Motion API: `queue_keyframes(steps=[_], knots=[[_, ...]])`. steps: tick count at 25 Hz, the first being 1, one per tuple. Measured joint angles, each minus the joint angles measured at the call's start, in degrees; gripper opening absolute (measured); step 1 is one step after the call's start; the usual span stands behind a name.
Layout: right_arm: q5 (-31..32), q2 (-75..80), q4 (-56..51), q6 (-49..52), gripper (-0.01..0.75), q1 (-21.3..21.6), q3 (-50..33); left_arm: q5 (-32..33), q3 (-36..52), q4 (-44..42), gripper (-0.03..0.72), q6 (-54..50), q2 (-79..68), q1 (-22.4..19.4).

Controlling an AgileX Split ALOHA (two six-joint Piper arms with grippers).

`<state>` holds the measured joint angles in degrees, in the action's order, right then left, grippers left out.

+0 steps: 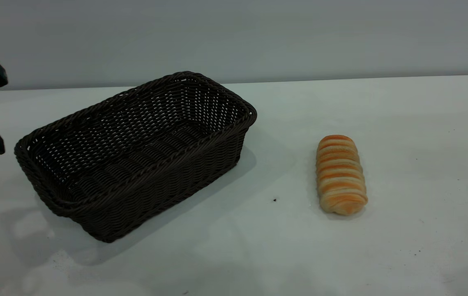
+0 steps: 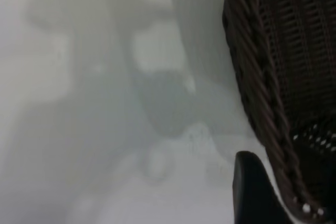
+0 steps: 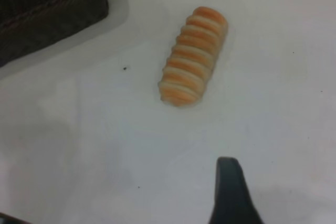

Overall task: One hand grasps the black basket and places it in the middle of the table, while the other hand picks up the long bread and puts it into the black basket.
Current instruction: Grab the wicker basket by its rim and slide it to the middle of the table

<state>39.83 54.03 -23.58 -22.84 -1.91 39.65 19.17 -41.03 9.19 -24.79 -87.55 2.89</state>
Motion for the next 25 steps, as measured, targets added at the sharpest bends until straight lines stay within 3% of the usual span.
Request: queue_keyframes(steps=[15, 25], knots=[[0.00, 0.00, 0.00, -0.15, 0.473, 0.00, 0.00, -5.01, -0.05, 0.05, 0.410, -12.85, -6.17, 0.00], [0.00, 0.00, 0.00, -0.15, 0.473, 0.00, 0.00, -9.92, -0.59, 3.29, 0.410, -14.04, -14.48, 0.00]])
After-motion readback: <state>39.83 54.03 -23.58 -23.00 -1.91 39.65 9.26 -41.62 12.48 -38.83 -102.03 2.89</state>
